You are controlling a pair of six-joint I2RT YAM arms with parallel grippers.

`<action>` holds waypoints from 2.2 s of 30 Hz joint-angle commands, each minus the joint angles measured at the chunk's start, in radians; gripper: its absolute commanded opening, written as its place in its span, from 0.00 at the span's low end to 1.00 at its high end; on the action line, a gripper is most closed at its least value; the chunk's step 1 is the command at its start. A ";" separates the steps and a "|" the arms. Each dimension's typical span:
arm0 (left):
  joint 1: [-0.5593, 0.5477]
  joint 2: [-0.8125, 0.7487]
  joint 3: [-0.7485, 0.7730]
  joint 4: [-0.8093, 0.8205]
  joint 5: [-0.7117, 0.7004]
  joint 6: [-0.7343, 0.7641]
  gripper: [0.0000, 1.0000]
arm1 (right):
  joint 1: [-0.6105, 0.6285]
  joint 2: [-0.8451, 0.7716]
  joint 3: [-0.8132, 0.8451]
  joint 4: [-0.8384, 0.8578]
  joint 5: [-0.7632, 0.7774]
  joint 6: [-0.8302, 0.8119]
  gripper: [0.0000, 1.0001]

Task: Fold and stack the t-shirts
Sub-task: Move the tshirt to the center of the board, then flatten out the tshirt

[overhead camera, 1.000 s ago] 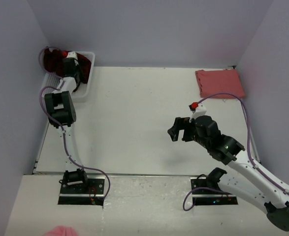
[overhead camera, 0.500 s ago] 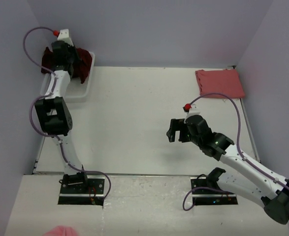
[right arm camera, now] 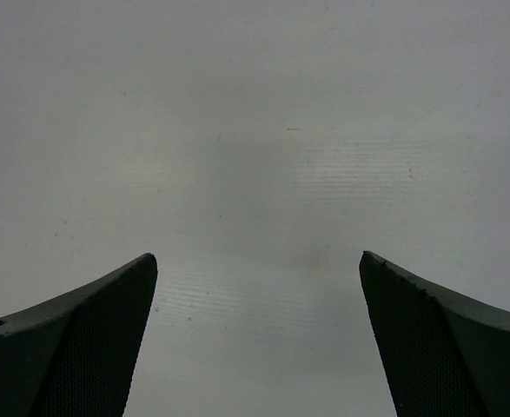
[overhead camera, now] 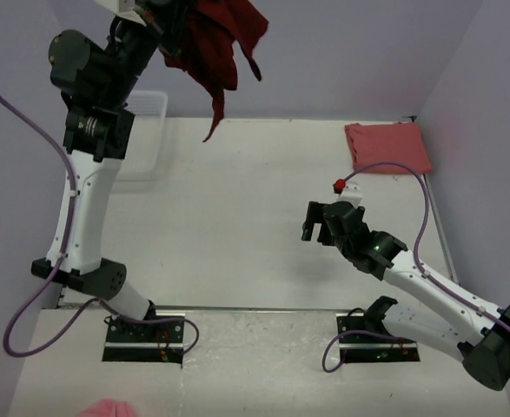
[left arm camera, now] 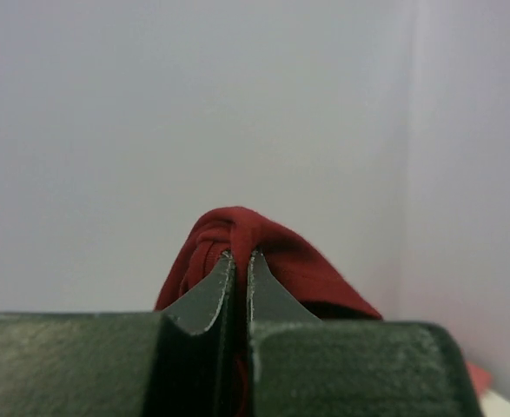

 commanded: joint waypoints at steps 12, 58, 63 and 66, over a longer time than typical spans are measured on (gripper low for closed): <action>-0.151 -0.520 -1.074 0.139 -0.220 -0.303 0.74 | 0.008 -0.112 0.198 -0.124 0.143 -0.028 0.99; -0.292 -0.931 -1.791 -0.304 -0.509 -0.696 0.25 | 0.388 1.052 0.701 -0.150 -0.115 -0.085 0.46; -0.292 -0.972 -1.803 -0.315 -0.510 -0.685 0.26 | 0.390 1.108 0.757 -0.168 -0.092 -0.082 0.42; -0.292 -0.977 -1.806 -0.318 -0.509 -0.681 0.26 | 0.390 1.104 0.775 -0.190 -0.072 -0.073 0.41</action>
